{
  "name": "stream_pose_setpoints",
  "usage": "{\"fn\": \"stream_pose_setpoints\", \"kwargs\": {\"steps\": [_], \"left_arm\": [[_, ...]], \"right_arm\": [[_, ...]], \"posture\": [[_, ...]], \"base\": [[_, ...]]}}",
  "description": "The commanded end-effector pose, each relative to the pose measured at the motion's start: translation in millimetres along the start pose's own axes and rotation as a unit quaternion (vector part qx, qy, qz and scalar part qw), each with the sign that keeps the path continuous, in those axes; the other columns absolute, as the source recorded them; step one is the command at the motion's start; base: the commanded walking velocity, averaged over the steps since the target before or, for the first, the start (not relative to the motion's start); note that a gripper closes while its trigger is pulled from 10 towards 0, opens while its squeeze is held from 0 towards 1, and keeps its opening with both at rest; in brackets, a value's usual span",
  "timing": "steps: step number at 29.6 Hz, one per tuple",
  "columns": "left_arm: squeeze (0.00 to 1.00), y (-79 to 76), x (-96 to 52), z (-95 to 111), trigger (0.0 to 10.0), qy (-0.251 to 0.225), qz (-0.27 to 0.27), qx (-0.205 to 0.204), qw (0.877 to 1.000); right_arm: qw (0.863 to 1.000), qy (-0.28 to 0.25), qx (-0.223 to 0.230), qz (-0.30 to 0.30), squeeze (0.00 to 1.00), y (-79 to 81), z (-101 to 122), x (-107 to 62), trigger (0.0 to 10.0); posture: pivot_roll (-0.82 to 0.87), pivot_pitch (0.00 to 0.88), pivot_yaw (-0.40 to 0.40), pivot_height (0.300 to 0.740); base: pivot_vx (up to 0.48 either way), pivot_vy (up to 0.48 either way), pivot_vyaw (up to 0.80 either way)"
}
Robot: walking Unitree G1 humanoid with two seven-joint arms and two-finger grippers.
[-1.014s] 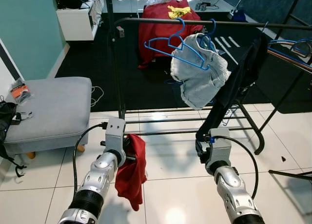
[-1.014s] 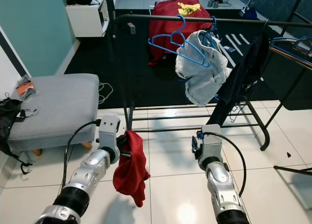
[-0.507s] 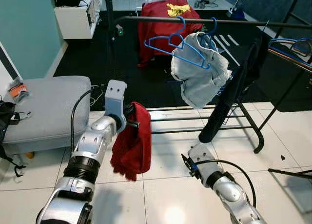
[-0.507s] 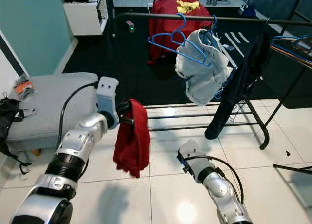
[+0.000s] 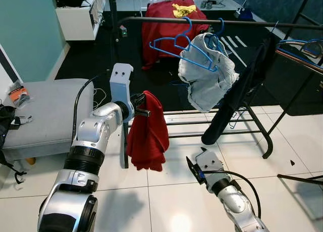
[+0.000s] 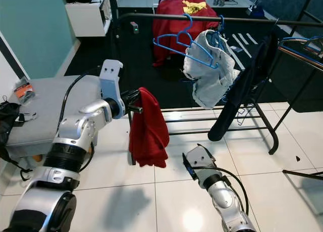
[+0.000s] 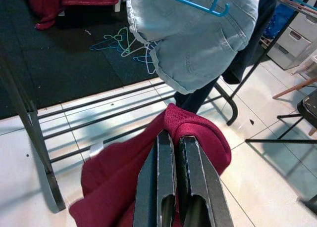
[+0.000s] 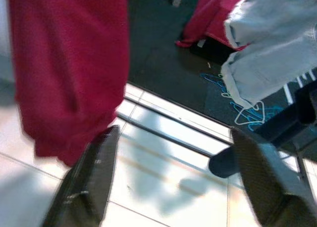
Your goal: Hang hanger
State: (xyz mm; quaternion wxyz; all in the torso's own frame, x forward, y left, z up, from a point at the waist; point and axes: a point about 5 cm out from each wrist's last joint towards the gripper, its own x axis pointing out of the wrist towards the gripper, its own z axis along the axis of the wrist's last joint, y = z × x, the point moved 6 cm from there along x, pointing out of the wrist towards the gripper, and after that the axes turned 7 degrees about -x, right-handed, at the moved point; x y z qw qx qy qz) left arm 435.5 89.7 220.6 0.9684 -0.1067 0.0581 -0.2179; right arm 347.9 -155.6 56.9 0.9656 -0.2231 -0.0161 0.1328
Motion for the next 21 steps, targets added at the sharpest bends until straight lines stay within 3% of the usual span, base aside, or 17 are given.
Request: {"fn": "stream_pose_setpoints", "kwargs": {"steps": [1, 9, 10, 12, 15, 16, 20, 21], "left_arm": [[0.00, -3.4, -1.4, 16, 10.0, -0.014, -0.010, 0.014, 1.000], [0.00, -10.9, -2.9, 17, 10.0, -0.012, -0.031, 0.023, 0.999], [0.00, -15.6, -4.5, 17, 10.0, -0.010, -0.046, 0.028, 0.999], [0.00, -15.6, -4.5, 17, 10.0, -0.010, -0.046, 0.028, 0.999], [0.00, -22.7, -6.9, 14, 10.0, -0.004, -0.065, 0.033, 0.997], [0.00, -25.6, -7.3, 13, 10.0, -0.001, -0.071, 0.035, 0.997], [0.00, -29.2, -7.5, 11, 10.0, 0.002, -0.077, 0.035, 0.996], [0.00, -33.0, -7.7, 9, 10.0, 0.005, -0.084, 0.036, 0.996]], "right_arm": [[0.999, -0.003, 0.038, -0.032, 1.00, -15.1, 2, 2.7, 10.0], [0.996, -0.027, 0.086, -0.022, 1.00, -18.1, 17, 11.3, 10.0], [0.993, -0.040, 0.110, 0.008, 1.00, -11.9, 27, 17.0, 10.0], [0.993, -0.040, 0.110, 0.008, 1.00, -11.9, 27, 17.0, 10.0], [0.985, -0.066, 0.142, 0.073, 1.00, 0.8, 48, 26.4, 10.0], [0.982, -0.077, 0.143, 0.099, 1.00, 5.1, 58, 29.5, 10.0], [0.982, -0.080, 0.132, 0.111, 1.00, 5.6, 65, 33.4, 10.0], [0.984, -0.080, 0.111, 0.112, 1.00, 4.2, 69, 38.2, 10.0]], "posture": [[-0.05, 0.119, -0.012, 0.740], [-0.04, 0.118, -0.010, 0.740], [-0.04, 0.117, -0.010, 0.740], [-0.04, 0.117, -0.010, 0.740], [-0.04, 0.116, -0.010, 0.740], [-0.04, 0.115, -0.012, 0.740], [-0.04, 0.115, -0.013, 0.740], [-0.04, 0.114, -0.014, 0.740]], "base": [[0.000, 0.000, 0.00], [0.000, 0.000, 0.00], [0.000, 0.000, 0.00], [0.000, 0.000, 0.00], [0.000, 0.000, 0.00], [0.000, 0.000, 0.00], [0.000, 0.000, 0.00], [0.000, 0.000, 0.00]]}}
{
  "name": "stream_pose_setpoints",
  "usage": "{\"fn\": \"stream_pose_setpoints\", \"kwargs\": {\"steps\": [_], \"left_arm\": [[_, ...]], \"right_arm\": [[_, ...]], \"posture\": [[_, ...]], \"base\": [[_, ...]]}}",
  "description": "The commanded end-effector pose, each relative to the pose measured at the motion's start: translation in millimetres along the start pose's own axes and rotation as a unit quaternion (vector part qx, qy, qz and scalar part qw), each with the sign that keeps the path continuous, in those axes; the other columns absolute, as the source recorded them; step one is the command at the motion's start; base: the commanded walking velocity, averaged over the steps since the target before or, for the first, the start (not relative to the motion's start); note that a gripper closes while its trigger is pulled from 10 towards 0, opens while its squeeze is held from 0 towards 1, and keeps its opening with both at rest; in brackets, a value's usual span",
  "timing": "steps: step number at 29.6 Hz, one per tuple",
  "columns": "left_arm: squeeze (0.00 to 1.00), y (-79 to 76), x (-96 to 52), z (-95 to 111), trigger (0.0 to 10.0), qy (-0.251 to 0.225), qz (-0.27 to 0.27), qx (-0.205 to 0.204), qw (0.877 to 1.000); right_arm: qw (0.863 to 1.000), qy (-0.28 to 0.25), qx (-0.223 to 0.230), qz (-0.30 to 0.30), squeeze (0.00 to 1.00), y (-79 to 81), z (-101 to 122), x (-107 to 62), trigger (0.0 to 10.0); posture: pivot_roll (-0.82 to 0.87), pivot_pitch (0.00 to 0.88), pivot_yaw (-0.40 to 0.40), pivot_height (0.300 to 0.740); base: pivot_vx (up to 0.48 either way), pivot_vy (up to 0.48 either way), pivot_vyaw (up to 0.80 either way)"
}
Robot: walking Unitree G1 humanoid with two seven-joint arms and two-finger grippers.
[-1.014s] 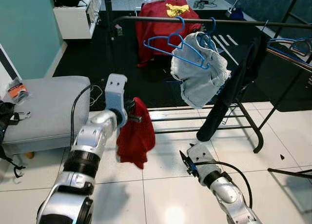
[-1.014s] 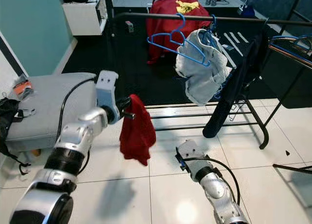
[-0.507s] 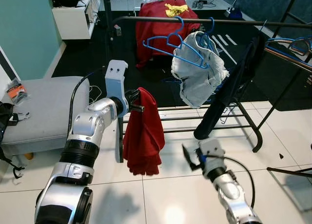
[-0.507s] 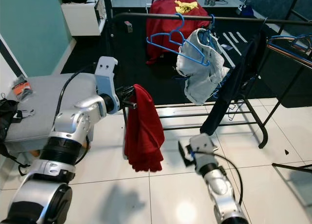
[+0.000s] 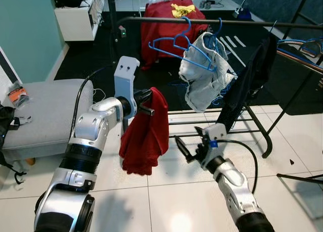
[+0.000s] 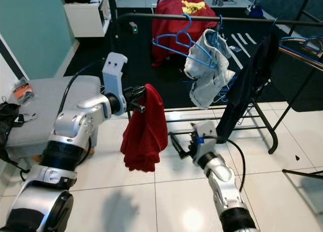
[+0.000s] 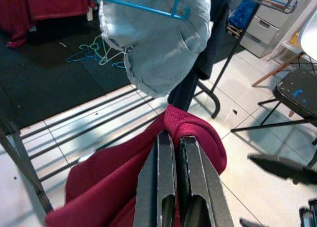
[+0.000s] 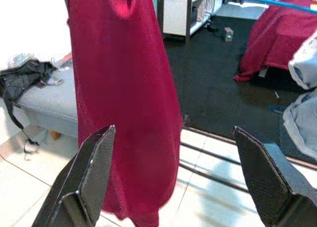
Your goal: Hang hanger
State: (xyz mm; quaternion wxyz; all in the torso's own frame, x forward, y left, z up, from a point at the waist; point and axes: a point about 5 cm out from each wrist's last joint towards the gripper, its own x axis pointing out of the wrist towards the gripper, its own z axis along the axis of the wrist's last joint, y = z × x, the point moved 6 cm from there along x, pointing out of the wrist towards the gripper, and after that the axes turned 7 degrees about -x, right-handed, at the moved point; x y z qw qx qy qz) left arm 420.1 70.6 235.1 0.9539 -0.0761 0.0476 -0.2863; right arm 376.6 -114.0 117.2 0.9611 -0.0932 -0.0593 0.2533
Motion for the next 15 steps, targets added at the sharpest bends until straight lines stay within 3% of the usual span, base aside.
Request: {"fn": "stream_pose_setpoints", "kwargs": {"steps": [1, 2, 6, 15], "left_arm": [[0.00, -6.5, -0.4, 1, 10.0, 0.000, -0.015, 0.001, 1.000], [0.00, -10.8, -0.5, 0, 10.0, 0.002, -0.023, 0.001, 1.000], [0.00, -20.6, -0.8, 0, 10.0, 0.007, -0.042, 0.003, 0.999], [0.00, -34.3, -0.3, 3, 10.0, 0.009, -0.065, 0.004, 0.998]], "right_arm": [[1.000, 0.008, -0.009, 0.007, 1.00, 1.2, -1, 1.5, 10.0], [1.000, 0.007, -0.027, 0.006, 0.00, -1.0, 4, 7.4, 10.0], [0.999, 0.004, -0.045, -0.002, 0.00, -3.8, 11, 18.0, 10.0], [0.999, 0.002, -0.038, 0.018, 0.00, 1.8, 19, 26.1, 10.0]], "posture": [[-0.04, 0.114, -0.014, 0.740], [-0.04, 0.113, -0.014, 0.740], [-0.04, 0.113, -0.012, 0.740], [-0.03, 0.113, -0.011, 0.740]], "base": [[0.000, 0.000, 0.00], [0.000, 0.000, 0.00], [0.000, 0.000, 0.00], [0.000, 0.000, 0.00]]}}
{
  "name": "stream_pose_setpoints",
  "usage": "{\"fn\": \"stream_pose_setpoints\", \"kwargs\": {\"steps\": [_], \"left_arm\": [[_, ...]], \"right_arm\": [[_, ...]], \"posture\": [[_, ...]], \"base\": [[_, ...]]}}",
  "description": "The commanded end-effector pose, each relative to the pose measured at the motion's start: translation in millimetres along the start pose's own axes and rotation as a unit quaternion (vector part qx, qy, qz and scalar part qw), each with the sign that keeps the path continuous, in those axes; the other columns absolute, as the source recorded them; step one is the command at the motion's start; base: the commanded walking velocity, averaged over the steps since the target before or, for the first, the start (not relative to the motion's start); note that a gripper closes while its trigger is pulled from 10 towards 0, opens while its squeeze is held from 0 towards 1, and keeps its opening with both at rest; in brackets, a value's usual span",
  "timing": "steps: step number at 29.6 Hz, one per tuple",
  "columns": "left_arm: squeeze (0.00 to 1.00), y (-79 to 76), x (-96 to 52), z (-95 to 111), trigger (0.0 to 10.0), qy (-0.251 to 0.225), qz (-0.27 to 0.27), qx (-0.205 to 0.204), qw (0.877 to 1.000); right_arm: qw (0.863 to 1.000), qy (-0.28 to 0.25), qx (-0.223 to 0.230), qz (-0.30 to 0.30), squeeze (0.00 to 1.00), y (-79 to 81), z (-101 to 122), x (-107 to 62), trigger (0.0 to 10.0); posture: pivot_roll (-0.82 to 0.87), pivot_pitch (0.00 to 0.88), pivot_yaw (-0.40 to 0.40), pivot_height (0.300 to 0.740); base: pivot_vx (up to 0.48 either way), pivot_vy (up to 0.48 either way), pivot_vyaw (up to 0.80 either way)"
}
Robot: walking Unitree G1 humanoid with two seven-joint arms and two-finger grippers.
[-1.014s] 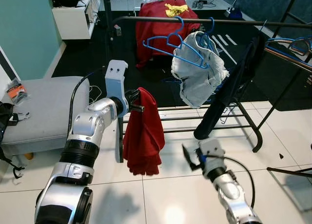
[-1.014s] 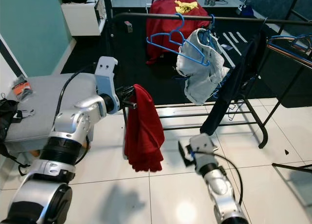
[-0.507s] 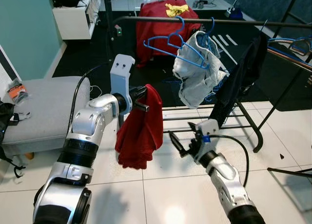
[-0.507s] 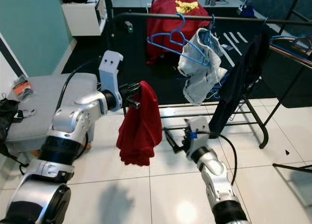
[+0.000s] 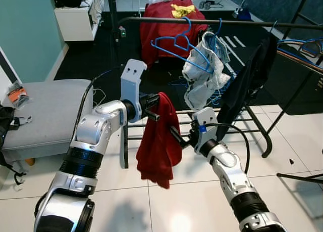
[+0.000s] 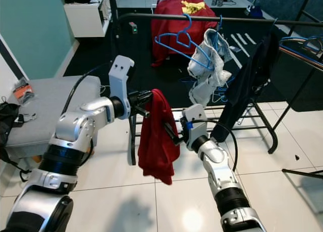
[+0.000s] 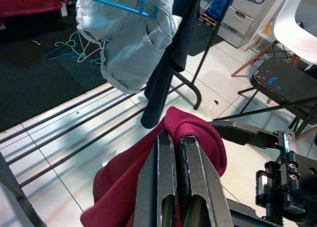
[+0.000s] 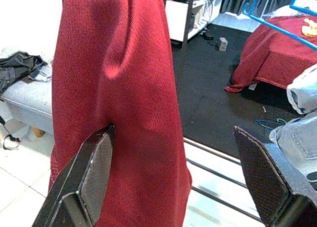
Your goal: Hang hanger
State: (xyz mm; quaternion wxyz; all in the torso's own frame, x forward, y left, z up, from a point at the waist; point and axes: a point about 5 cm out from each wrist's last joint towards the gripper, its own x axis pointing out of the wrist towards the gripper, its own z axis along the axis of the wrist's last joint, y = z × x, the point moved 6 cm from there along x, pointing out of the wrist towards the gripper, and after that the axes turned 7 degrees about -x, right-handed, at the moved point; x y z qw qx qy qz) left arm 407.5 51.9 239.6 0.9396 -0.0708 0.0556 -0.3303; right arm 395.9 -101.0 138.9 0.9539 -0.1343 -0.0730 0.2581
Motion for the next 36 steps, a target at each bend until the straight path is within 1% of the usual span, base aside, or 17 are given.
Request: {"fn": "stream_pose_setpoints", "kwargs": {"steps": [1, 2, 3, 4, 5, 6, 12, 21, 23, 25, 26, 27, 28, 30, 32, 33, 36], "left_arm": [[0.00, -11.3, 1.0, 2, 10.0, -0.004, -0.020, 0.001, 1.000], [0.00, -15.2, 1.3, 3, 10.0, -0.004, -0.027, 0.001, 1.000], [0.00, -15.2, 1.3, 3, 10.0, -0.004, -0.027, 0.001, 1.000], [0.00, -18.2, 1.4, 4, 10.0, -0.004, -0.032, 0.001, 0.999], [0.00, -18.2, 1.4, 4, 10.0, -0.004, -0.032, 0.001, 0.999], [0.00, -20.5, 1.4, 5, 10.0, -0.003, -0.036, 0.001, 0.999], [0.00, -24.8, 0.9, 6, 10.0, -0.002, -0.042, 0.003, 0.999], [0.00, -26.3, 1.5, 5, 10.0, 0.000, -0.044, 0.005, 0.999], [0.00, -18.3, 3.3, 4, 10.0, -0.002, -0.022, 0.015, 1.000], [0.00, -0.1, 4.1, -2, 10.0, 0.004, 0.023, 0.032, 0.999], [0.00, -0.1, 4.1, -2, 10.0, 0.004, 0.023, 0.032, 0.999], [0.00, 15.2, 2.5, -10, 10.0, 0.019, 0.057, 0.064, 0.996], [0.00, 15.2, 2.5, -10, 10.0, 0.019, 0.057, 0.064, 0.996], [0.00, 53.3, -8.7, -33, 10.0, 0.058, 0.127, 0.126, 0.982], [0.00, 53.3, -8.7, -33, 10.0, 0.058, 0.127, 0.126, 0.982], [0.00, 66.9, -15.2, -41, 10.0, 0.074, 0.148, 0.141, 0.976], [0.00, 76.0, -20.4, -48, 10.0, 0.086, 0.161, 0.149, 0.972]], "right_arm": [[1.000, 0.005, 0.006, 0.011, 0.00, 4.4, -1, 1.6, 10.0], [1.000, 0.004, 0.011, 0.022, 0.00, 7.2, 1, 2.7, 9.3], [1.000, 0.004, 0.011, 0.022, 0.00, 7.2, 1, 2.7, 9.3], [0.999, 0.003, 0.016, 0.030, 0.00, 9.6, 2, 3.3, 4.0], [0.999, 0.003, 0.016, 0.030, 0.00, 9.6, 2, 3.3, 4.0], [0.999, 0.003, 0.023, 0.045, 0.00, 14.1, 2, 3.1, 0.0], [0.994, 0.019, 0.031, 0.100, 0.00, 34.6, -7, -1.9, 0.0], [0.996, 0.021, 0.028, 0.080, 0.00, 27.5, -9, -3.5, 0.0], [0.998, 0.021, 0.026, 0.062, 0.00, 19.4, -8, -4.6, 0.0], [0.998, 0.023, 0.021, 0.055, 0.00, 12.3, -7, -9.0, 0.0], [0.998, 0.023, 0.021, 0.055, 0.00, 12.3, -7, -9.0, 0.0], [0.998, 0.026, 0.018, 0.051, 0.00, 6.1, -7, -12.8, 0.0], [0.998, 0.026, 0.018, 0.051, 0.00, 6.1, -7, -12.8, 0.0], [0.999, 0.025, 0.021, 0.038, 0.00, -16.7, -2, -25.8, 0.0], [0.999, 0.025, 0.021, 0.038, 0.00, -16.7, -2, -25.8, 0.0], [0.999, 0.019, 0.026, 0.032, 0.00, -27.2, 3, -31.4, 0.0], [0.999, 0.012, 0.031, 0.027, 0.00, -35.5, 9, -35.6, 0.0]], "posture": [[-0.03, 0.113, -0.011, 0.740], [-0.03, 0.113, -0.010, 0.740], [-0.03, 0.113, -0.010, 0.740], [-0.03, 0.113, -0.010, 0.740], [-0.03, 0.113, -0.010, 0.740], [-0.03, 0.115, -0.010, 0.740], [-0.03, 0.114, -0.009, 0.740], [-0.05, 0.101, 0.000, 0.740], [-0.05, 0.098, -0.001, 0.740], [-0.05, 0.095, -0.003, 0.740], [-0.05, 0.095, -0.003, 0.740], [-0.05, 0.093, -0.003, 0.740], [-0.05, 0.093, -0.003, 0.740], [-0.05, 0.096, 0.000, 0.740], [-0.05, 0.096, 0.000, 0.740], [-0.06, 0.099, 0.001, 0.740], [-0.06, 0.099, 0.001, 0.740]], "base": [[0.000, 0.000, 0.00], [0.000, 0.000, 0.00], [0.000, 0.000, 0.00], [0.000, 0.000, 0.00], [0.000, 0.000, 0.00], [0.000, 0.000, 0.00], [0.000, 0.000, 0.00], [0.000, 0.000, 0.00], [0.000, 0.000, 0.00], [0.000, 0.000, 0.00], [0.000, 0.000, 0.00], [0.000, 0.000, 0.00], [0.000, 0.000, 0.00], [0.000, 0.000, 0.00], [0.000, 0.000, 0.00], [0.000, 0.000, 0.00], [0.000, 0.000, 0.00]]}}
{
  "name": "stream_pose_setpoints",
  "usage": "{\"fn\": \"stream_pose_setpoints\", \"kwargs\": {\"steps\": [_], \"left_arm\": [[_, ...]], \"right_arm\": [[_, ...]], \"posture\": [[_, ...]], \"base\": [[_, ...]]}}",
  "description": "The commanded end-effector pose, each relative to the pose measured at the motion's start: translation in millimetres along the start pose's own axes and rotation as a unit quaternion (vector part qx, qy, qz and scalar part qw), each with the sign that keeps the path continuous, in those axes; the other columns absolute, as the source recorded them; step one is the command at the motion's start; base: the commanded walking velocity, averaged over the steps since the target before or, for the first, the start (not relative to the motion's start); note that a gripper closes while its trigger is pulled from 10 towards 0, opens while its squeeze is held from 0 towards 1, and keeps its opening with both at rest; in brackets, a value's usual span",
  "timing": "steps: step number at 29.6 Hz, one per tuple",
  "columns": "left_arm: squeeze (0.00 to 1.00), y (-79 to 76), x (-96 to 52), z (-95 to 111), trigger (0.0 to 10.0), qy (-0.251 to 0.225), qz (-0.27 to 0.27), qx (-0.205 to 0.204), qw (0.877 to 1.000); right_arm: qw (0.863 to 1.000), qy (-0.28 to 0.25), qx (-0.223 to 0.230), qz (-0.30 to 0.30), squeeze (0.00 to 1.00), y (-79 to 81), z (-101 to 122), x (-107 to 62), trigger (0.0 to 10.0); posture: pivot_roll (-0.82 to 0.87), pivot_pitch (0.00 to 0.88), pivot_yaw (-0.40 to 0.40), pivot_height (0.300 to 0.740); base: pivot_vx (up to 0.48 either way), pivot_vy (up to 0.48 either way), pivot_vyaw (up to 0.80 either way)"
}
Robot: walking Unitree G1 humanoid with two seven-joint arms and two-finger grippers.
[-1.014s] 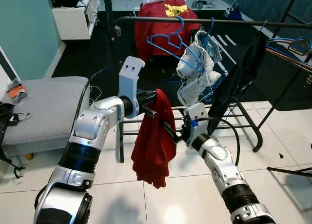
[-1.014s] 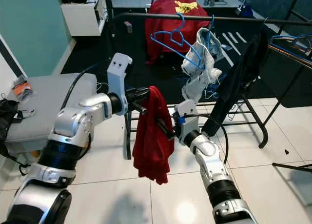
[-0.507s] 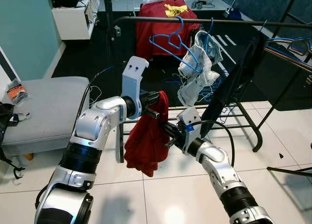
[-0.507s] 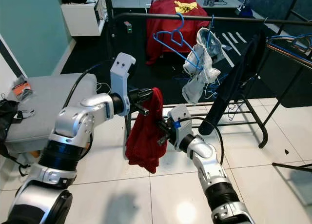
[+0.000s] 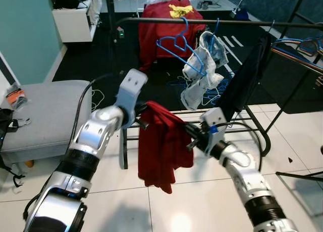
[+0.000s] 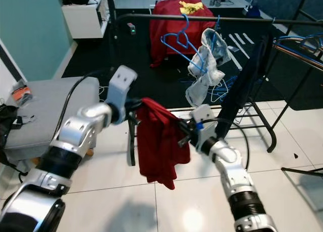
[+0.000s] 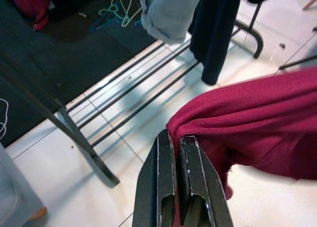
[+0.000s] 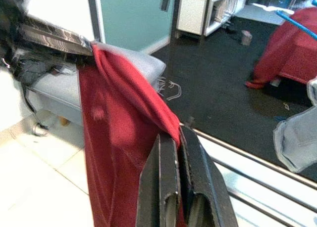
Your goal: Hang hanger
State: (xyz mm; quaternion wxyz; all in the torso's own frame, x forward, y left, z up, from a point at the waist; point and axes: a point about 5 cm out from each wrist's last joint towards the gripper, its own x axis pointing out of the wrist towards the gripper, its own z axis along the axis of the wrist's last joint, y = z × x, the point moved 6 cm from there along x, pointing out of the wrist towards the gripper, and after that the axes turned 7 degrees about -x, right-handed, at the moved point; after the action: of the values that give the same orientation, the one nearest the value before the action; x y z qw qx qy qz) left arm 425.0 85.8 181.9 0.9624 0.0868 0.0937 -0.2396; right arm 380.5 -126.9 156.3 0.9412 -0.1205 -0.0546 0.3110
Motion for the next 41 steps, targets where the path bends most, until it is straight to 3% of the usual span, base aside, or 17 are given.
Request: {"fn": "stream_pose_setpoints", "kwargs": {"steps": [1, 4, 8, 11, 12, 15, 18, 20, 22, 23, 24, 27, 32, 33, 34, 35, 41], "left_arm": [[0.00, 37.8, -12.0, -17, 10.0, 0.026, 0.066, 0.025, 0.997], [0.00, 40.9, -17.7, -33, 10.0, 0.032, 0.066, 0.013, 0.997], [0.00, 36.4, -17.6, -30, 10.0, 0.016, 0.051, 0.005, 0.999], [0.00, 27.9, -16.3, -21, 10.0, -0.015, 0.027, -0.015, 0.999], [0.00, 19.1, -14.9, -13, 10.0, -0.038, 0.001, -0.032, 0.999], [0.00, -2.5, -13.7, -15, 10.0, -0.062, -0.048, -0.034, 0.996], [0.00, -16.4, -15.9, -28, 10.0, -0.060, -0.070, -0.027, 0.995], [0.00, -16.4, -15.9, -28, 10.0, -0.060, -0.070, -0.027, 0.995], [0.00, -19.3, -15.4, -45, 10.0, -0.048, -0.056, -0.032, 0.997], [0.00, -19.3, -15.4, -45, 10.0, -0.048, -0.056, -0.032, 0.997], [1.00, -20.0, -15.0, -51, 10.0, -0.042, -0.051, -0.039, 0.997], [1.00, -19.3, -13.7, -54, 10.0, -0.048, -0.041, -0.078, 0.995], [1.00, -12.8, -10.7, -59, 10.0, -0.038, -0.010, -0.069, 0.997], [0.60, -12.4, -11.0, -62, 10.0, -0.033, -0.010, -0.053, 0.998], [0.60, -12.4, -11.0, -62, 10.0, -0.033, -0.010, -0.053, 0.998], [0.00, -13.9, -12.5, -64, 10.0, -0.030, -0.017, -0.043, 0.998], [0.00, -21.8, -15.9, -58, 10.0, -0.041, -0.041, -0.043, 0.997]], "right_arm": [[0.999, -0.006, 0.017, -0.031, 0.00, -22.9, 3, -16.9, 0.0], [0.999, -0.018, 0.020, -0.038, 0.00, -36.2, 14, -26.1, 0.0], [0.999, -0.017, 0.013, -0.031, 0.00, -39.9, 19, -25.6, 0.0], [0.999, -0.021, 0.011, -0.021, 0.00, -41.6, 25, -23.6, 0.0], [1.000, -0.020, 0.008, -0.010, 0.00, -43.5, 30, -20.3, 0.0], [1.000, -0.021, 0.001, 0.015, 0.00, -45.4, 46, -15.6, 0.0], [0.998, -0.060, 0.035, -0.012, 0.00, -60.1, 71, -11.2, 0.0], [0.998, -0.060, 0.035, -0.012, 0.00, -60.1, 71, -11.2, 0.0], [0.988, -0.099, 0.113, -0.030, 0.00, -68.7, 90, -5.7, 0.0], [0.988, -0.099, 0.113, -0.030, 0.00, -68.7, 90, -5.7, 0.0], [0.983, -0.111, 0.145, -0.020, 0.00, -65.2, 97, -2.8, 0.0], [0.965, -0.145, 0.217, 0.014, 0.00, -51.8, 115, 6.3, 0.0], [0.955, -0.157, 0.251, 0.021, 0.00, -49.2, 123, 13.0, 0.0], [0.953, -0.156, 0.258, 0.019, 0.00, -48.9, 124, 15.6, 0.0], [0.953, -0.156, 0.258, 0.019, 0.00, -48.9, 124, 15.6, 0.0], [0.953, -0.148, 0.265, 0.007, 0.00, -49.8, 123, 20.3, 0.0], [0.956, -0.119, 0.268, -0.020, 0.00, -51.1, 116, 30.7, 0.0]], "posture": [[-0.06, 0.098, 0.003, 0.740], [-0.07, 0.059, 0.011, 0.740], [-0.07, 0.058, 0.014, 0.740], [-0.08, 0.011, 0.011, 0.740], [-0.10, 0.065, 0.004, 0.740], [-0.11, 0.064, -0.013, 0.740], [-0.10, 0.072, -0.032, 0.740], [-0.10, 0.072, -0.032, 0.740], [-0.10, 0.083, -0.069, 0.740], [-0.10, 0.083, -0.069, 0.740], [-0.10, 0.084, -0.073, 0.740], [-0.09, 0.091, -0.081, 0.740], [-0.09, 0.094, -0.082, 0.740], [-0.09, 0.096, -0.081, 0.740], [-0.09, 0.096, -0.081, 0.740], [-0.10, 0.101, -0.076, 0.740], [-0.10, 0.109, -0.077, 0.740]], "base": [[0.000, 0.000, 0.00], [0.000, 0.000, 0.00], [0.000, 0.000, 0.00], [0.000, 0.000, 0.00], [0.000, 0.000, 0.00], [0.000, 0.000, 0.00], [0.000, 0.000, 0.00], [0.000, 0.000, 0.00], [0.000, 0.000, 0.00], [0.000, 0.000, 0.00], [0.000, 0.000, 0.00], [0.000, 0.000, 0.00], [0.000, 0.000, 0.00], [0.000, 0.000, 0.00], [0.000, 0.000, 0.00], [0.000, 0.000, 0.00], [0.000, 0.000, 0.00]]}}
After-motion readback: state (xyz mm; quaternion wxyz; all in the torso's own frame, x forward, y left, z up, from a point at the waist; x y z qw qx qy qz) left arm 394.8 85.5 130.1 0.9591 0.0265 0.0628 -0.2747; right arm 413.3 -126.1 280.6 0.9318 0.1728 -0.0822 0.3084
